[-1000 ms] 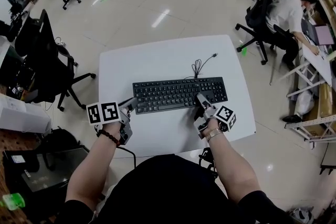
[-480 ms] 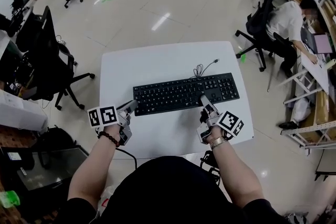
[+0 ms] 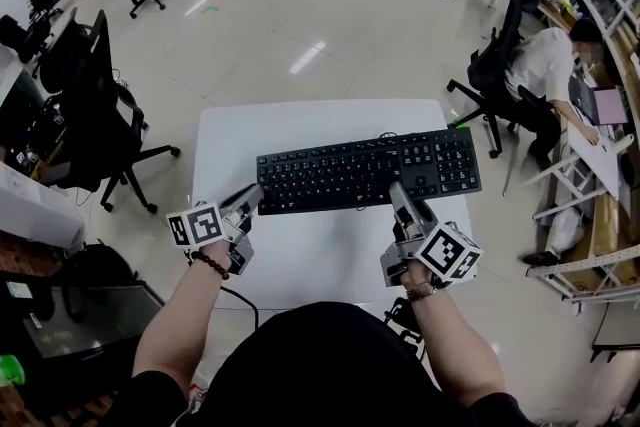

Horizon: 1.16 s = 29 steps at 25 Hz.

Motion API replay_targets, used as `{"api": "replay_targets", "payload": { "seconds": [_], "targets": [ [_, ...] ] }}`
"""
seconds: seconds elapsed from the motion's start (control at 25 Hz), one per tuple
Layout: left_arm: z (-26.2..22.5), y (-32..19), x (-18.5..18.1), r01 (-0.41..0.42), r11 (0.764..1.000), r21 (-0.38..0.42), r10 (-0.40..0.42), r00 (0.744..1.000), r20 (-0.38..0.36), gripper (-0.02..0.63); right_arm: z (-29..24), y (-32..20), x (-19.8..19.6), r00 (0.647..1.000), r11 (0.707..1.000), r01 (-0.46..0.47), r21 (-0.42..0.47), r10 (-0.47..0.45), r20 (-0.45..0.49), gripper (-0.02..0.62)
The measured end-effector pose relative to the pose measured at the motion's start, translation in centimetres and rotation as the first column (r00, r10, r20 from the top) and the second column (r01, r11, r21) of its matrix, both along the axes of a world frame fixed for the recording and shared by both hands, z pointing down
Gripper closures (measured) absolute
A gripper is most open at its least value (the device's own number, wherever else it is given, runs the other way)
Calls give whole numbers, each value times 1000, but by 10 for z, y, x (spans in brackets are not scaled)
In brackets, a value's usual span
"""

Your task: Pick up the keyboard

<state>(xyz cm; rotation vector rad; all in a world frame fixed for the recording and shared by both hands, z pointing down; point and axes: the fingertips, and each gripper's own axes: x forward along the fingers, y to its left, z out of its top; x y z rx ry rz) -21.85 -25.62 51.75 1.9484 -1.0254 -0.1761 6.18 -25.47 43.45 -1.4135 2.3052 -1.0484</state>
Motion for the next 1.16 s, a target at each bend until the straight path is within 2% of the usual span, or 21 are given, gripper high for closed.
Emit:
{"api": "replay_targets", "payload": {
  "seconds": [0.36, 1.16],
  "targets": [
    [-16, -5, 1, 13, 998, 53, -12, 1000, -22, 531, -30, 3, -4, 998, 996, 10, 88, -5, -55, 466],
    [-26, -5, 1, 15, 997, 77, -13, 1000, -20, 531, -39, 5, -3, 998, 994, 13, 106, -6, -68, 466]
  ]
}}
